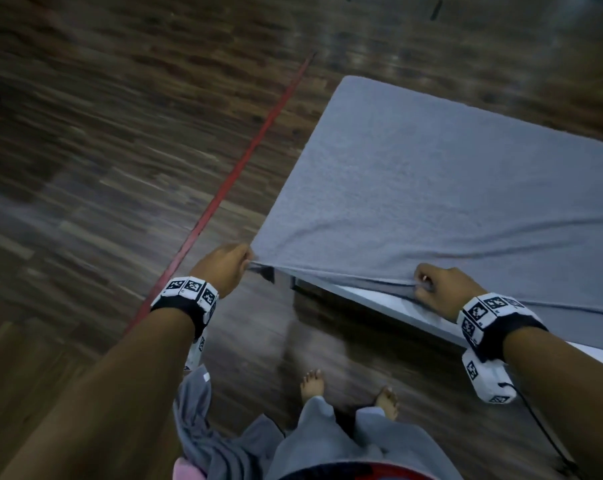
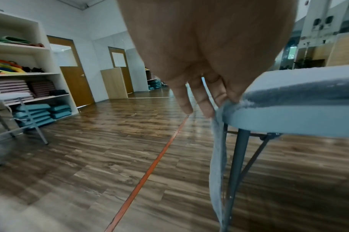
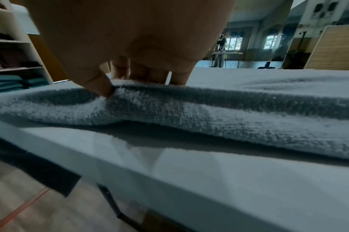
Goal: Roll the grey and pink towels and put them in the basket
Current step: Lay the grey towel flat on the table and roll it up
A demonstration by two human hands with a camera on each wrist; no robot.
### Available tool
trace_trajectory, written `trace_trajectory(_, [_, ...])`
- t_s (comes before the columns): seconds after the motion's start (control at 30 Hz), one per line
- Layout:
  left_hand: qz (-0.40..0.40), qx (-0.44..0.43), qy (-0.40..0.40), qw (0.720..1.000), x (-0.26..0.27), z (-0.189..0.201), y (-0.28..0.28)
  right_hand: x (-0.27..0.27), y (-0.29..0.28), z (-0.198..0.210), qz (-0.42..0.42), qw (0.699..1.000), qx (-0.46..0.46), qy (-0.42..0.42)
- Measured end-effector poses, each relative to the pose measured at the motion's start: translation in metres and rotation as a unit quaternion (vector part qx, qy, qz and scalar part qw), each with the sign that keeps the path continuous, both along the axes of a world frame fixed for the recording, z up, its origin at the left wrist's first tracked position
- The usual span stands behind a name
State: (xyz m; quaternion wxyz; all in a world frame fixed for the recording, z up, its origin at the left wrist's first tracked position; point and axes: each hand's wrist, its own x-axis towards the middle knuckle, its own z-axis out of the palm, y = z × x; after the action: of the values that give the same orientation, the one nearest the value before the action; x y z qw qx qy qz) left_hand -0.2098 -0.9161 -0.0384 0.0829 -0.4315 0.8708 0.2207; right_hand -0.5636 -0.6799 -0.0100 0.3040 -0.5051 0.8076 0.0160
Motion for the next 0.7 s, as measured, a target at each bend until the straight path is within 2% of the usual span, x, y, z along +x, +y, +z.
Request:
trace_trajectory(0.13, [-0.042, 0.070, -0.107, 0.991, 0.017, -0.008, 0.015, 0.025, 0.007, -0.006, 0.047, 0.996, 0.076, -0.018])
trace_trajectory(0.2, [-0.044, 0.069, -0.092, 0.992, 0.014, -0.008, 0.020, 0.032, 0.014, -0.007, 0.052, 0.993, 0.102, -0.035])
trace_trajectory(0.3, [-0.064, 0.039, -0.029, 0.997, -0.013, -0.001, 0.027, 0.032, 0.027, -0.003, 0.007, 0.996, 0.080, -0.037])
trace_trajectory(0.5, [-0.168, 0.022, 0.071, 0.983, -0.132, 0.020, 0.064, -0.014, 0.069, 0.010, -0.095, 0.995, 0.043, -0.001])
trace_trajectory(0.7, [-0.304, 0.061, 0.082, 0.947, -0.277, 0.027, 0.153, -0.107, 0.151, 0.017, -0.192, 0.979, -0.002, 0.064])
